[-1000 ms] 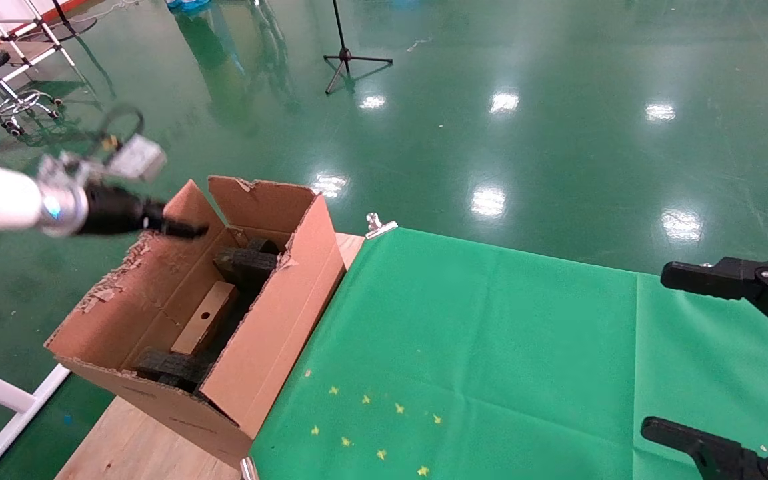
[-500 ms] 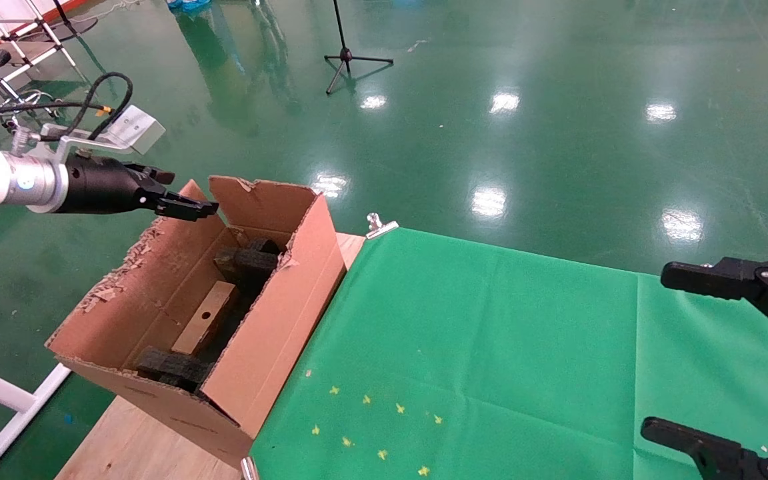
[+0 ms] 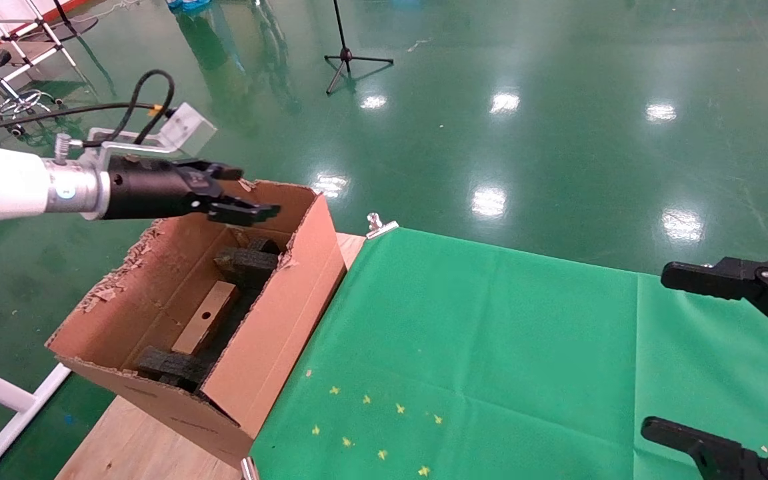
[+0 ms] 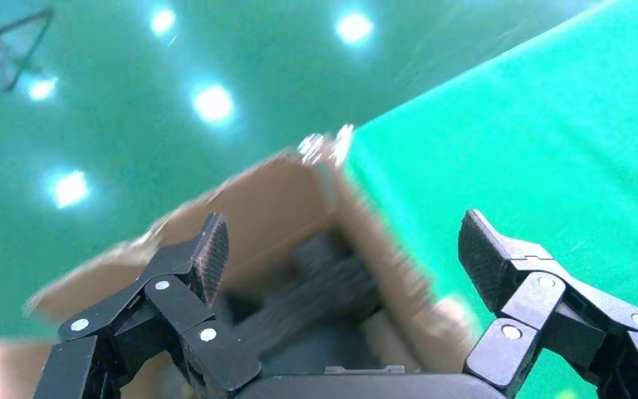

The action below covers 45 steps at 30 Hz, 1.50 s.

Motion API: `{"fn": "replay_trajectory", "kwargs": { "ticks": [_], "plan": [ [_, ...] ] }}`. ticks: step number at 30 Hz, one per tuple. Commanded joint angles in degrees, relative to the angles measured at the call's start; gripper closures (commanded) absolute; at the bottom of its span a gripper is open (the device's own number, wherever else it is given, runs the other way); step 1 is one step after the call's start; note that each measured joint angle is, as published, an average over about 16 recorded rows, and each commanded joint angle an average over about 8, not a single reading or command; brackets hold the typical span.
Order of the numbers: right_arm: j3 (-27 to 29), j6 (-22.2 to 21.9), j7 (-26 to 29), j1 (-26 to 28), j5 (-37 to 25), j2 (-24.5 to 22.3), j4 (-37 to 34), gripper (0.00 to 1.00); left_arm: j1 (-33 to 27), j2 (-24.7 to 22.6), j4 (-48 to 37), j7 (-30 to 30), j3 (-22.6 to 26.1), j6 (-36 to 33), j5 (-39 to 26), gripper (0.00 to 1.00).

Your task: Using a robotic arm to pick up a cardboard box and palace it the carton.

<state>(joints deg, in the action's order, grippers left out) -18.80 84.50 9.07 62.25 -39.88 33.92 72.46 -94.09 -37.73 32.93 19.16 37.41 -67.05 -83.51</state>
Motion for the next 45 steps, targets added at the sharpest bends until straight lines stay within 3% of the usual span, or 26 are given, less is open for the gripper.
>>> {"fn": "replay_trajectory", "kwargs": {
  "ticks": [1,45],
  "plan": [
    [0.0,0.0,0.0,0.0,0.0,0.0,0.0,0.00,1.6,0.1,2.0,-0.4,-1.0,-0.9,2.0,0.00],
    [0.0,0.0,0.0,0.0,0.0,0.0,0.0,0.00,31.4,2.6,39.3,-8.1,-20.7,-18.0,40.2,0.00]
  ]
}}
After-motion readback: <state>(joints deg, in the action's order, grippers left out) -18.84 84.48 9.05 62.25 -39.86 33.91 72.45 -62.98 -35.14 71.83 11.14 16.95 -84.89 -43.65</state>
